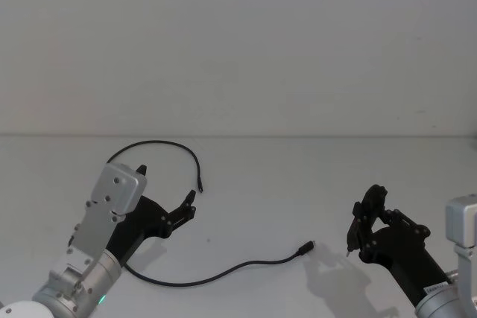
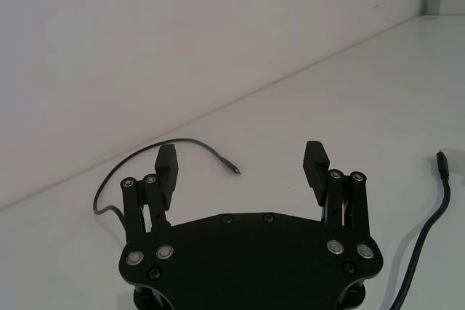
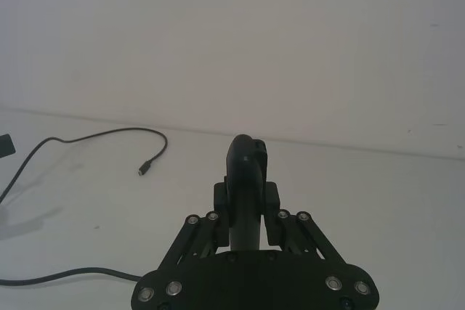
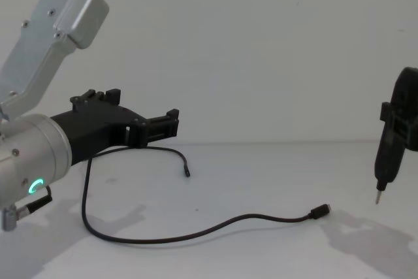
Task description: Pick up the data cable with the one hand.
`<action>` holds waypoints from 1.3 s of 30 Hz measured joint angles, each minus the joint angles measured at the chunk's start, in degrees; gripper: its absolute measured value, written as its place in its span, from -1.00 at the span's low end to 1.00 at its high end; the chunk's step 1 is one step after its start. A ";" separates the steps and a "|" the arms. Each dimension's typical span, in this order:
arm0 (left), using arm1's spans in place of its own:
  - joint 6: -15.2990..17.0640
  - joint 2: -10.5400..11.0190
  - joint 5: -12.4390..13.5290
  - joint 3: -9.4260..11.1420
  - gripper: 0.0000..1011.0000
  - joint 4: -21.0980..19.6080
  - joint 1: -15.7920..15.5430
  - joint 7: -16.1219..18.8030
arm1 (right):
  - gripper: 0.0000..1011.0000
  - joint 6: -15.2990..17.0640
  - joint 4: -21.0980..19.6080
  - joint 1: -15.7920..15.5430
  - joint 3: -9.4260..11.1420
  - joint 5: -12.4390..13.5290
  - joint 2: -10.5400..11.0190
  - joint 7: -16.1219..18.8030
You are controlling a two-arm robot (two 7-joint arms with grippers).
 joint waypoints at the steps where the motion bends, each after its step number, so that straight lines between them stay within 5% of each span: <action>1: 0.00 0.00 0.00 0.00 0.99 0.00 0.00 0.00 | -0.48 0.00 0.00 0.00 0.00 0.00 0.00 0.00; 39: 0.00 0.00 0.00 0.00 0.99 0.00 0.00 0.00 | -0.48 0.00 0.00 0.00 0.00 0.00 0.00 0.00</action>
